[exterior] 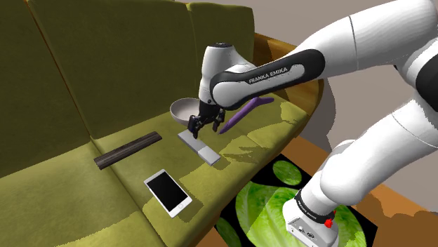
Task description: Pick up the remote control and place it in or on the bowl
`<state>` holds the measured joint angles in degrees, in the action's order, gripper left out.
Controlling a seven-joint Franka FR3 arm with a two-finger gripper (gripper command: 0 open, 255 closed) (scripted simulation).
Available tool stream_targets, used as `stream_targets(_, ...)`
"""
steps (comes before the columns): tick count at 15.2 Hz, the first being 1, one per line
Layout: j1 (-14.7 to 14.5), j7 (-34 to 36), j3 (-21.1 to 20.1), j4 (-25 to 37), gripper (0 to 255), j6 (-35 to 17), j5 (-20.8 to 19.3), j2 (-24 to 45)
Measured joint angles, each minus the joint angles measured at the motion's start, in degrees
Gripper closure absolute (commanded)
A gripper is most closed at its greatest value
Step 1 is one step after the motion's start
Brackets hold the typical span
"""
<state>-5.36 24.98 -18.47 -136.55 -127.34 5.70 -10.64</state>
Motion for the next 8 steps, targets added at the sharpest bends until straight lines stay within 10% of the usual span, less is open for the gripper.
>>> stream_targets(8,-0.57,4.06,-2.05,0.28,0,-7.30,-3.04,8.05)
